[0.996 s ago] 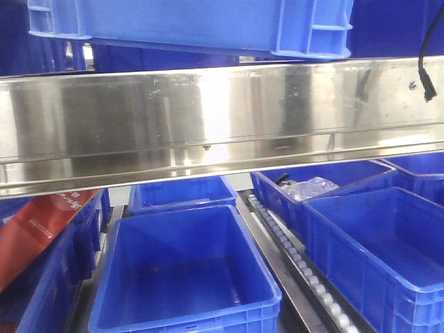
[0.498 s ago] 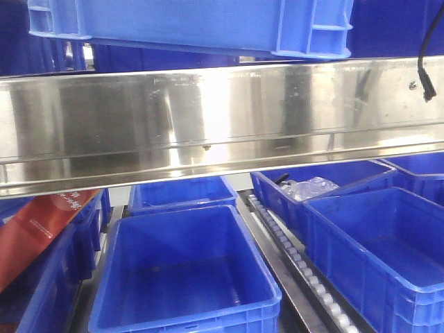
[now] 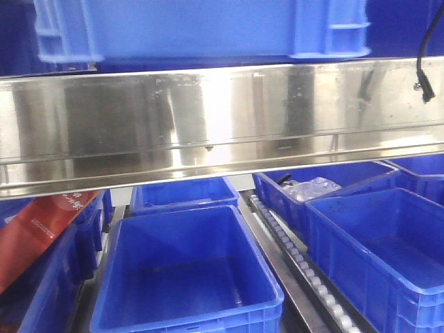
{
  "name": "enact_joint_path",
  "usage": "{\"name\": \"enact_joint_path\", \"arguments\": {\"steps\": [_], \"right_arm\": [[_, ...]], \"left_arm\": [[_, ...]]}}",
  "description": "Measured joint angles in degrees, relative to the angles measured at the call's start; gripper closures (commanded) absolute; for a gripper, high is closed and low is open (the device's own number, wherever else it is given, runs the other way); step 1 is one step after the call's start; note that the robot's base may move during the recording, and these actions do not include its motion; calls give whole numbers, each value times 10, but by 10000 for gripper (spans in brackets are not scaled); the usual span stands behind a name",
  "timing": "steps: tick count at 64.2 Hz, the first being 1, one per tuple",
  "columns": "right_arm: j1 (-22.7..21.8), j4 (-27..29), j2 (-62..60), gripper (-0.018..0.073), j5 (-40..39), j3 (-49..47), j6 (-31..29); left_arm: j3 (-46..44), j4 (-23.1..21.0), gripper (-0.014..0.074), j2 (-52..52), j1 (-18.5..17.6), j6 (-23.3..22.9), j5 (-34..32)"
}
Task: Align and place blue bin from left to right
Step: 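Lower the blue bin onto the upper shelf with both grippers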
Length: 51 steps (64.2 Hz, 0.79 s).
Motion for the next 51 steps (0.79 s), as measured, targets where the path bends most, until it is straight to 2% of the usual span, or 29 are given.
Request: {"name": "enact_joint_path", "arguments": {"steps": [21, 25, 28, 33, 37, 40, 43, 46, 48, 51], "right_arm": [[2, 59, 41, 703, -48, 0, -38], [2, 68, 49, 641, -54, 0, -41], [3, 71, 53, 545, -58, 0, -42], [5, 74, 56, 314, -60, 0, -47], [7, 81, 57, 78, -60, 0, -54], [9, 87, 55, -10, -60, -1, -57], [9, 89, 54, -10, -60, -1, -60], [10, 91, 53, 1, -60, -2, -61], [10, 91, 53, 7, -60, -2, -61], [10, 91, 53, 22, -59, -2, -61]], "left_arm": [[0, 76, 707, 0, 0, -35, 96], [0, 86, 705, 0, 0, -42, 111], [0, 92, 685, 0, 0, -45, 118], [0, 97, 580, 0, 0, -46, 128], [0, 97, 435, 0, 0, -48, 128], [0, 97, 312, 0, -1, -44, 127], [-1, 99, 195, 0, -1, -40, 128], [-3, 99, 36, -3, -2, -39, 124], [-3, 99, -31, -5, -3, -38, 122], [-5, 99, 1, -8, -3, -38, 121]]}}
